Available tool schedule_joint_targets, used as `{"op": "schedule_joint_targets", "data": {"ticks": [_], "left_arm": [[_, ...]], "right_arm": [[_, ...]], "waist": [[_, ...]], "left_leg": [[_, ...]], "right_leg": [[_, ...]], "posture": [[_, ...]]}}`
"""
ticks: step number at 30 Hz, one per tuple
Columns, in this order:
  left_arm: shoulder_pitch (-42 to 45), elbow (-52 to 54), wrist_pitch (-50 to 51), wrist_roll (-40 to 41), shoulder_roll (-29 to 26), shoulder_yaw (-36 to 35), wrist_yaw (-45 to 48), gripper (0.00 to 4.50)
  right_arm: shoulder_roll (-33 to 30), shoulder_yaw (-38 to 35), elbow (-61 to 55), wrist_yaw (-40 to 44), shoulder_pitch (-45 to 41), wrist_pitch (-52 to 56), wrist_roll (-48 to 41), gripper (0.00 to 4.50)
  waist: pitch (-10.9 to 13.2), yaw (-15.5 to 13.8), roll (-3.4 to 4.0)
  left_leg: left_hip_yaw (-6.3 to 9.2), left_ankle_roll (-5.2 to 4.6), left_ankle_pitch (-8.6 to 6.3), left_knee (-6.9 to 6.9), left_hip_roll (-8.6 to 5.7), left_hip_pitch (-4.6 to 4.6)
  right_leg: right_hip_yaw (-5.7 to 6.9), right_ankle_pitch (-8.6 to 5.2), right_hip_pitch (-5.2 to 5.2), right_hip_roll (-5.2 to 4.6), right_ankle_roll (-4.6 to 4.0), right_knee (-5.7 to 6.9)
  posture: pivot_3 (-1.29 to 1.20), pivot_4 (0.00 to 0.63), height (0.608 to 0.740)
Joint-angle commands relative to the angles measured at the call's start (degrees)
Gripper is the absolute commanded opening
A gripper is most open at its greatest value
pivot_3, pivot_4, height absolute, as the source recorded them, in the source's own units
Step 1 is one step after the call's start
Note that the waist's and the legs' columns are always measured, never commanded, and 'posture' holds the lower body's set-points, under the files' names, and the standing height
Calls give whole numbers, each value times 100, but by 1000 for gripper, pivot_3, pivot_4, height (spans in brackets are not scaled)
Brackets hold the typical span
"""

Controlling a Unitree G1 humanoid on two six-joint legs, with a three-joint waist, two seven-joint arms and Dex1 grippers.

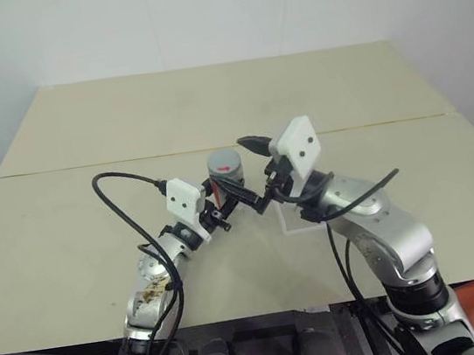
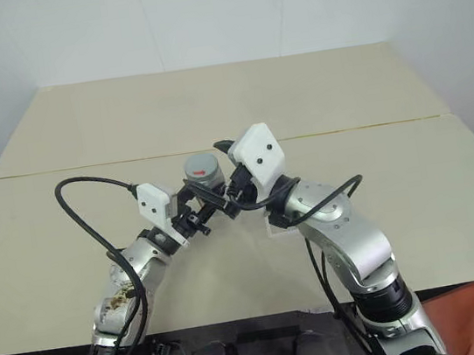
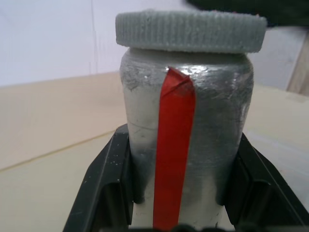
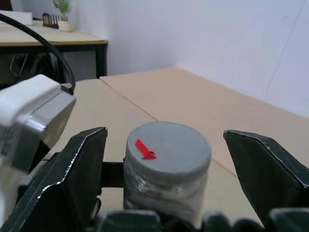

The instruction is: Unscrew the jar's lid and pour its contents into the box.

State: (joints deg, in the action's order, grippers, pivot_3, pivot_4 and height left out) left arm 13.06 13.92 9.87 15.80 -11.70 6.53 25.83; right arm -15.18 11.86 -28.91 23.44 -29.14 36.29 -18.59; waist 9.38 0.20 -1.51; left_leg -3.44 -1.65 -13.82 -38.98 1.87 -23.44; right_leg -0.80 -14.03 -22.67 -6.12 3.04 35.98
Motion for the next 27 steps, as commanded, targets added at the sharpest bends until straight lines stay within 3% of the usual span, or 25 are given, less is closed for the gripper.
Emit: {"op": "schedule_joint_targets", "data": {"ticks": [1,6,11,12,19,27], "left_arm": [[-36,140,-237,-82,36,42,35,1964],[-46,121,-322,-131,14,43,67,1964],[-72,116,-360,-163,24,38,66,1964],[-83,104,-372,-169,26,46,68,1964],[-144,107,-362,-148,-32,75,182,1964],[-245,189,-394,146,-296,74,729,1964]], "right_arm": [[23,32,-20,2,-151,-117,109,4500],[50,58,83,69,-202,-155,171,4500],[91,54,120,128,-198,-147,146,2921],[92,70,124,135,-205,-152,173,2830],[22,152,138,262,-182,-229,286,2830],[-341,-39,698,1621,-307,-850,-280,2830]], "waist": [[0,9,0],[0,17,0],[0,36,0],[0,40,0],[0,45,0],[0,49,0]], "left_leg": [[0,0,0,0,0,0],[0,0,0,0,0,-5],[0,0,0,0,1,-11],[1,0,0,0,1,-12],[1,0,0,0,1,-25],[0,0,1,-1,0,-34]], "right_leg": [[0,0,0,0,0,0],[0,0,-5,0,0,1],[0,0,-12,0,0,2],[-1,0,-14,0,0,3],[-1,0,-27,0,0,5],[-2,0,-38,0,0,7]], "posture": [[0,150,740],[0,150,740],[0,150,740],[0,150,740],[0,150,740],[0,150,740]]}}
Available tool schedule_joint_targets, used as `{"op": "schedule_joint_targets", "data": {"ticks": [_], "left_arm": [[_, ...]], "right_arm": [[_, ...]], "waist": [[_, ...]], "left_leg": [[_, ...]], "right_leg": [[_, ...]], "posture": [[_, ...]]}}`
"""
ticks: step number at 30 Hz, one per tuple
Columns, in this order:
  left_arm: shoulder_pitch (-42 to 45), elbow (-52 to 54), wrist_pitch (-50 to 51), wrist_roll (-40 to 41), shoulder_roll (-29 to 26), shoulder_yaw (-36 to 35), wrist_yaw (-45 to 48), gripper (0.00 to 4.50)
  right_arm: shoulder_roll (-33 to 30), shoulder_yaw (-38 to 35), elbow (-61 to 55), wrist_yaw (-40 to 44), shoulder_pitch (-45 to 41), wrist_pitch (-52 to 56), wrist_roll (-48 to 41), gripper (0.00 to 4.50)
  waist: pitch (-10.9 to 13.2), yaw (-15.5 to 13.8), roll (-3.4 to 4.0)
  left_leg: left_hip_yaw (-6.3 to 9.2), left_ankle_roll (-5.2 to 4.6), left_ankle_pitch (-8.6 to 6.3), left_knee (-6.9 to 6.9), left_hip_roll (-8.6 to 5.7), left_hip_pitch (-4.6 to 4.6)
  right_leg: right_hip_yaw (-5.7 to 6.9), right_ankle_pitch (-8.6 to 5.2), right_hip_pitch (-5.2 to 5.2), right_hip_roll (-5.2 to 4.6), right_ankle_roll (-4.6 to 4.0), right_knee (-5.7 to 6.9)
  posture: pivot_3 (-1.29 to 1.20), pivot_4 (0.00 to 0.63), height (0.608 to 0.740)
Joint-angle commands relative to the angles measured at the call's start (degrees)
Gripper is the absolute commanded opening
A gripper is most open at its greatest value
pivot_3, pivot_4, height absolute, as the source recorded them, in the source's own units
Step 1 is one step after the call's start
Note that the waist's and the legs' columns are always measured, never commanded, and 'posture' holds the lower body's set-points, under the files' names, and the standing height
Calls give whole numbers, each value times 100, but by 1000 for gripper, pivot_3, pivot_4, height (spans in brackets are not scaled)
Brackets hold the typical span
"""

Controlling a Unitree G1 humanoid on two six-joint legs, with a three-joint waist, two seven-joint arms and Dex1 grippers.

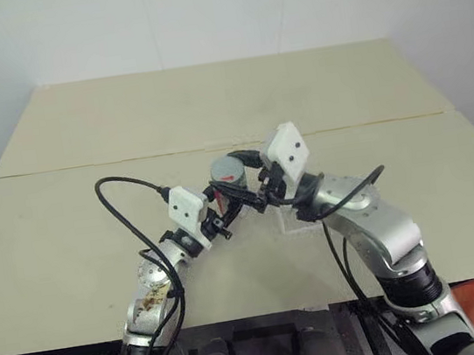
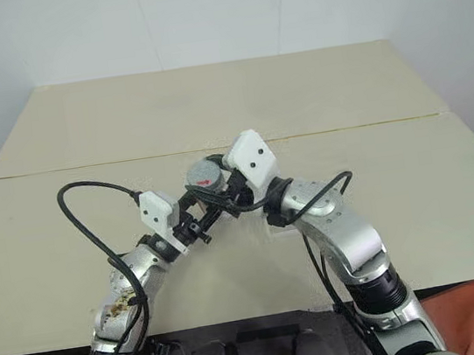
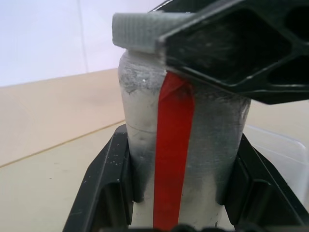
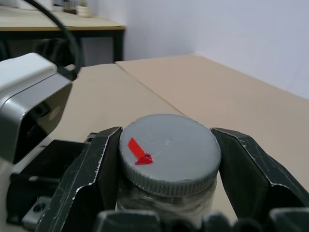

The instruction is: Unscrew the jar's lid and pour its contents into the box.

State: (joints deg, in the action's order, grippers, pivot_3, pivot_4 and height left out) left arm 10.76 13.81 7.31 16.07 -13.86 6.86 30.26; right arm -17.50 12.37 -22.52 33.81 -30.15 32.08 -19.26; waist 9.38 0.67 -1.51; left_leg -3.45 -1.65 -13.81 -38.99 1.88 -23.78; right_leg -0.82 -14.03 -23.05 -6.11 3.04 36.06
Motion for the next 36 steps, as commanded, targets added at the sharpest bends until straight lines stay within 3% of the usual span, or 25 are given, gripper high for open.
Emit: {"op": "schedule_joint_targets", "data": {"ticks": [1,5,9,19,26,30,32,36], "left_arm": [[-24,203,-142,143,-94,40,331,1964],[-19,190,-167,177,-139,56,460,1964],[43,127,-229,185,-132,85,564,1964],[78,70,-276,211,-105,144,777,1964],[135,12,-318,213,-82,178,857,1964],[153,-23,-341,219,-69,166,864,1964],[159,-38,-350,225,-59,160,863,1964],[195,-145,-390,193,3,165,835,1964]], "right_arm": [[-134,-116,183,747,-264,-510,-274,2830],[-295,-163,779,1582,-631,-770,-509,2830],[-490,-160,1547,2984,-1076,-1181,-824,2830],[-286,-86,3746,5671,-2244,-2021,-994,2830],[-518,584,4745,5869,-2890,-2703,-1262,2830],[-480,406,4851,5869,-2843,-2847,-1250,2830],[-426,175,4809,5742,-2790,-2538,-1231,3517],[-524,-131,4417,5661,-2503,-2259,-1341,4458]], "waist": [[0,2,0],[0,2,0],[0,-1,0],[1,9,1],[1,6,2],[1,-3,1],[1,-1,2],[1,-4,1]], "left_leg": [[0,0,0,0,0,0],[0,0,0,0,1,0],[-2,0,0,0,1,0],[-4,0,0,1,3,1],[-4,1,0,1,4,1],[-5,1,1,1,4,0],[-4,1,1,0,4,-1],[-4,2,1,1,6,-1]], "right_leg": [[0,0,0,0,0,0],[0,0,-1,1,0,0],[0,0,0,1,0,-1],[-1,1,-2,2,-1,-1],[-1,2,-4,2,-2,1],[-1,2,-5,1,-3,1],[-1,2,-5,0,-3,1],[0,3,-8,1,-5,5]], "posture": [[0,150,740],[0,150,740],[0,150,740],[0,150,740],[0,150,740],[0,150,740],[0,150,740],[0,150,740]]}}
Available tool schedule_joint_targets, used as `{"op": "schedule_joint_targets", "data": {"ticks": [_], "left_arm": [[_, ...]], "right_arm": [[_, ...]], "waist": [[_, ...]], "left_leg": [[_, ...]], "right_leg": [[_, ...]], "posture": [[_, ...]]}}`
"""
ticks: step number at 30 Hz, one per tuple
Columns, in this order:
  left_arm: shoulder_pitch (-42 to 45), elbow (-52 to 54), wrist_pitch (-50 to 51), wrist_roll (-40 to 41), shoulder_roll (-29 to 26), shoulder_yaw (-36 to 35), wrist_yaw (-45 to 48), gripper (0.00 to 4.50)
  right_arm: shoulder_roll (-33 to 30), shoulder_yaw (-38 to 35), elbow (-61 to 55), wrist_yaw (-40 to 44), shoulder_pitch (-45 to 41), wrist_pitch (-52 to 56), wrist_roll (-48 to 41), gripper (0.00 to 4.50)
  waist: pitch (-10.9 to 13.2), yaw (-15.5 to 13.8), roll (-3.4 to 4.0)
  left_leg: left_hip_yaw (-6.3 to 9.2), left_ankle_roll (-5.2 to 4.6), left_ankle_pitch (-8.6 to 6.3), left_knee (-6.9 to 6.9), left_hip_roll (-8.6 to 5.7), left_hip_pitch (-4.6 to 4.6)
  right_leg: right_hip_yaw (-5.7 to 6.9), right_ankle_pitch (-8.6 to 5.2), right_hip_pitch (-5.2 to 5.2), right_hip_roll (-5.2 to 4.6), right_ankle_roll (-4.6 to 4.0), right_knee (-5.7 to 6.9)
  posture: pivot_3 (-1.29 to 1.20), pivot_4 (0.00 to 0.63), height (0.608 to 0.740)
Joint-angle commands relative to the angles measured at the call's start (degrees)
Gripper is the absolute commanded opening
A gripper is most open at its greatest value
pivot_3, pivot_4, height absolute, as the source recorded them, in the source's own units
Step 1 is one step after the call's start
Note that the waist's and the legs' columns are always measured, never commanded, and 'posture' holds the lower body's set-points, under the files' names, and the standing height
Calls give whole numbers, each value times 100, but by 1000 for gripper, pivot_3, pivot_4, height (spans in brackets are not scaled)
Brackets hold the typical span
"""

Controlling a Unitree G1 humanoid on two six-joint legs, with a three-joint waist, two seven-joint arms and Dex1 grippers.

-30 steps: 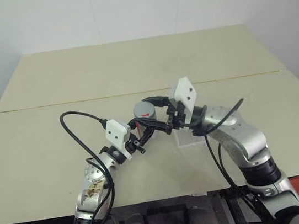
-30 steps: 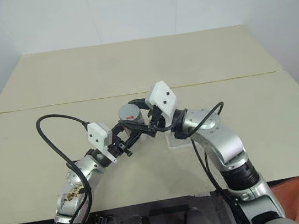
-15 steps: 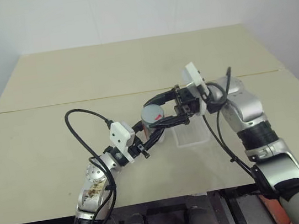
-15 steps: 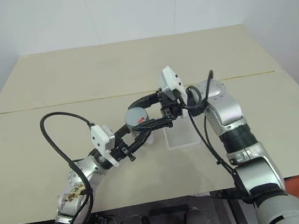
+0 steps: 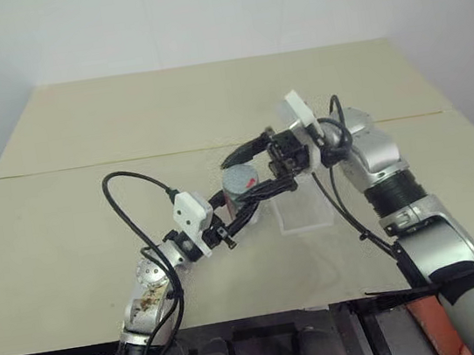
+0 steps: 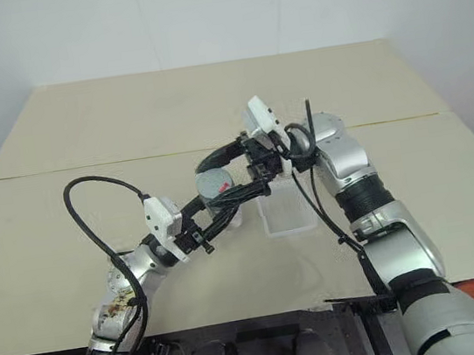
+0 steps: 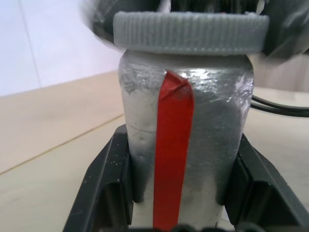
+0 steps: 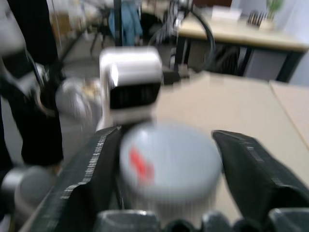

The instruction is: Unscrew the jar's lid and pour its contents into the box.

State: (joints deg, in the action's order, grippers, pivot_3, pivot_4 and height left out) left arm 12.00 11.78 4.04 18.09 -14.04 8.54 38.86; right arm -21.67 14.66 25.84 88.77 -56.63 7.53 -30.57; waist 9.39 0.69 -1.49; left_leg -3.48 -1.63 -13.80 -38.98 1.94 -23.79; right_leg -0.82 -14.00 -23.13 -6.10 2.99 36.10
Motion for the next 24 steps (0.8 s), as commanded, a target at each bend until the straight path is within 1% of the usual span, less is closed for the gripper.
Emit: {"op": "schedule_joint_targets", "data": {"ticks": [1,4,11,13,15,17,18,20,22,24], "left_arm": [[68,53,-66,-15,31,-2,-31,1964],[81,11,-78,-20,58,6,-43,1964],[146,-103,-132,-99,142,32,-99,1964],[134,-91,-135,-113,151,34,-106,1964],[132,-88,-143,-126,157,35,-114,1964],[157,-120,-176,-182,176,36,-163,1964],[169,-135,-185,-202,184,35,-180,1964],[185,-162,-205,-247,205,20,-225,1964],[179,-167,-222,-286,222,0,-275,1964],[154,-160,-227,-318,233,-8,-333,1964]], "right_arm": [[-116,-404,-508,148,205,241,-222,4458],[-131,-636,-969,-195,531,174,-175,4458],[-216,-1151,-2687,-1907,1541,218,155,4458],[-224,-1208,-3155,-2540,1809,212,454,4458],[-248,-1212,-3606,-3205,1938,653,637,4458],[-224,-1175,-4299,-3830,2135,1090,757,4458],[-222,-1142,-4551,-4041,2210,1214,827,4458],[-257,-944,-5114,-4571,2393,1632,1160,4458],[-241,-839,-5587,-4957,2556,2210,1142,4458],[-134,-818,-5936,-5269,2717,2571,1031,4458]], "waist": [[0,-19,0],[0,-42,0],[0,-57,0],[0,-58,0],[0,-55,0],[0,-55,0],[0,-62,0],[0,-69,0],[0,-71,0],[0,-71,0]], "left_leg": [[0,0,0,0,0,-1],[0,0,0,-1,-3,-2],[0,2,1,0,-3,-2],[-1,2,1,0,-3,-2],[-1,3,2,0,-3,-2],[-1,5,3,0,-3,-2],[-1,5,3,0,-3,-2],[0,5,3,2,-3,-3],[0,5,3,1,-4,-3],[1,5,3,0,-4,-3]], "right_leg": [[1,0,1,0,0,-1],[1,0,1,-4,0,-2],[0,0,-3,-4,0,0],[0,0,-3,-4,0,-1],[-1,0,-3,-4,0,0],[-1,0,-4,-4,0,1],[-1,0,-4,-4,0,1],[0,0,-4,-3,0,-2],[0,0,-3,-3,0,-3],[0,0,-2,-3,0,-1]], "posture": [[0,150,740],[0,150,740],[0,150,740],[0,150,740],[0,150,740],[0,150,740],[0,150,740],[0,150,740],[0,150,740],[0,150,740]]}}
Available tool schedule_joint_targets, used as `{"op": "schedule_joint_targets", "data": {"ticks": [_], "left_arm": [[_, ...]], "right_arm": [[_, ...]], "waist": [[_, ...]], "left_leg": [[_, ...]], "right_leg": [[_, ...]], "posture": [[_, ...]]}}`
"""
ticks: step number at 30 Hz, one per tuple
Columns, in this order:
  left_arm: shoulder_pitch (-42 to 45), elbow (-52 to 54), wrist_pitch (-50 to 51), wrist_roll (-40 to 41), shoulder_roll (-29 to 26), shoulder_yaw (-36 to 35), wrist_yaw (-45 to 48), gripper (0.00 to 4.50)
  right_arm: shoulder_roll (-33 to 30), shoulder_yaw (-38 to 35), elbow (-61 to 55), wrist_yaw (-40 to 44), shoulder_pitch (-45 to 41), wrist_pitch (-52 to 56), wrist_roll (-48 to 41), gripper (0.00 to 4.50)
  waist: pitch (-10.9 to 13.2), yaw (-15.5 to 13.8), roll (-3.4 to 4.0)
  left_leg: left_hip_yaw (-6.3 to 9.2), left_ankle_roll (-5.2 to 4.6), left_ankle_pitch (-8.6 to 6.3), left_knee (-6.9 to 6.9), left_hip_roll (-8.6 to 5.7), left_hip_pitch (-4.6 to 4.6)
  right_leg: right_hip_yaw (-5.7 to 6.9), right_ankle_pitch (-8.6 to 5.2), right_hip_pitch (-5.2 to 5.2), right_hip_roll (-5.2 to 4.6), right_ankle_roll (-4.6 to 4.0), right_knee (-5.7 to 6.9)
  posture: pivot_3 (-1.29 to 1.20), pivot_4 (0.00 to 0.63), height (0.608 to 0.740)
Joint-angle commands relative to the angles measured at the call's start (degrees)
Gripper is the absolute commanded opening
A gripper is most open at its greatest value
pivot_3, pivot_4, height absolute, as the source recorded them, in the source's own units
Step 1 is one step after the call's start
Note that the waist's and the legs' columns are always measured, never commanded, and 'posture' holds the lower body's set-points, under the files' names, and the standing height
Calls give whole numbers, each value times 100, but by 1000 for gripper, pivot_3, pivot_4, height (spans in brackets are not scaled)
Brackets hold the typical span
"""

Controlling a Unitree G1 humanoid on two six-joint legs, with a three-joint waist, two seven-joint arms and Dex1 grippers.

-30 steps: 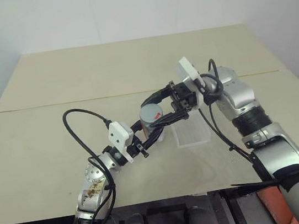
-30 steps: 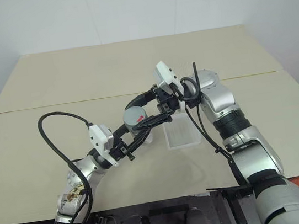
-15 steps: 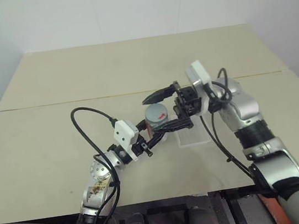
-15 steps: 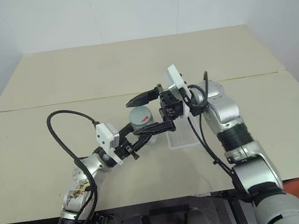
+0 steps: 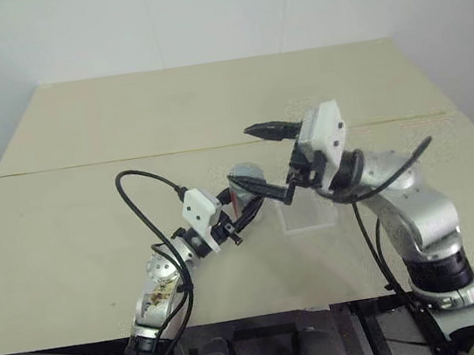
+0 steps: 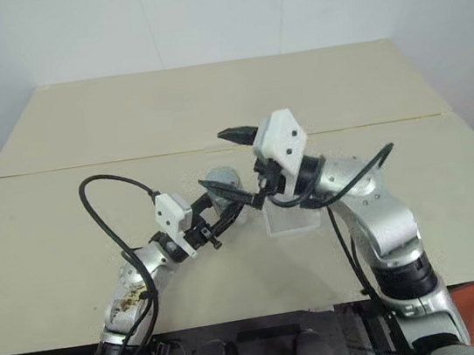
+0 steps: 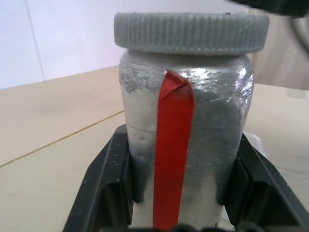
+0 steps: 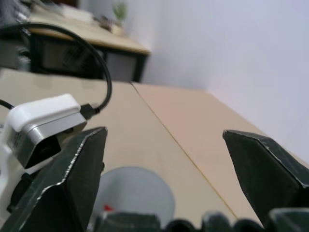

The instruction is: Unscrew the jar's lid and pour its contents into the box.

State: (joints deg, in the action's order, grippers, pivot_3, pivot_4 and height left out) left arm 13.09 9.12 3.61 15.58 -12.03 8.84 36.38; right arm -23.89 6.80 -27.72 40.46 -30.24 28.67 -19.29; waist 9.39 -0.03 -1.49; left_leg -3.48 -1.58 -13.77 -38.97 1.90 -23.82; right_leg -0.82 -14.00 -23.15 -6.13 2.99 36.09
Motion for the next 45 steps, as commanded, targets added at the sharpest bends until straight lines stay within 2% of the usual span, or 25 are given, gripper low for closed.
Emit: {"op": "schedule_joint_targets", "data": {"ticks": [1,11,24,27,29,30,31,38,45], "left_arm": [[33,100,-195,-87,33,-36,-104,1964],[-32,167,-206,-167,66,-93,-291,1964],[-30,128,-207,-195,113,-54,-335,1964],[-38,146,-178,-177,144,-40,-326,1964],[-28,134,-178,-177,138,-48,-306,1964],[-24,131,-177,-177,133,-50,-301,1964],[-17,124,-175,-175,131,-54,-298,1964],[-20,128,-170,-141,71,-51,-203,1964],[8,139,-168,-48,12,2,-10,1964]], "right_arm": [[108,-7,-700,-553,150,566,-84,4458],[700,550,-920,-1904,529,1092,614,4458],[1096,602,-858,-2230,558,1296,632,4458],[1094,586,-860,-2215,563,1331,626,3843],[1086,586,-843,-2203,555,1333,629,3200],[1072,586,-841,-2193,555,1328,618,2879],[1054,589,-834,-2183,551,1316,614,2820],[864,485,-740,-1854,496,1100,450,2819],[350,93,71,-199,139,307,-395,2819]], "waist": [[0,-1,0],[0,17,0],[0,38,0],[0,47,0],[0,64,0],[0,68,0],[0,69,0],[0,67,0],[0,73,0]], "left_leg": [[0,0,0,0,0,0],[1,-1,0,0,-2,0],[2,-1,0,0,-2,0],[2,-1,0,0,-2,0],[3,-1,0,0,-2,0],[3,-1,0,0,-2,0],[3,-1,0,0,-2,0],[3,-1,0,0,-1,0],[4,-2,0,0,-2,0]], "right_leg": [[0,0,0,0,0,1],[0,0,0,2,0,0],[1,-1,1,2,1,-2],[1,-1,0,2,1,-1],[1,-1,0,3,1,-2],[1,-1,0,3,1,-2],[1,-1,0,3,1,-2],[1,-1,0,4,1,-2],[1,-1,3,4,1,-4]], "posture": [[0,150,740],[0,150,740],[0,150,740],[0,150,740],[0,150,740],[0,150,740],[0,150,740],[0,150,740],[0,150,740]]}}
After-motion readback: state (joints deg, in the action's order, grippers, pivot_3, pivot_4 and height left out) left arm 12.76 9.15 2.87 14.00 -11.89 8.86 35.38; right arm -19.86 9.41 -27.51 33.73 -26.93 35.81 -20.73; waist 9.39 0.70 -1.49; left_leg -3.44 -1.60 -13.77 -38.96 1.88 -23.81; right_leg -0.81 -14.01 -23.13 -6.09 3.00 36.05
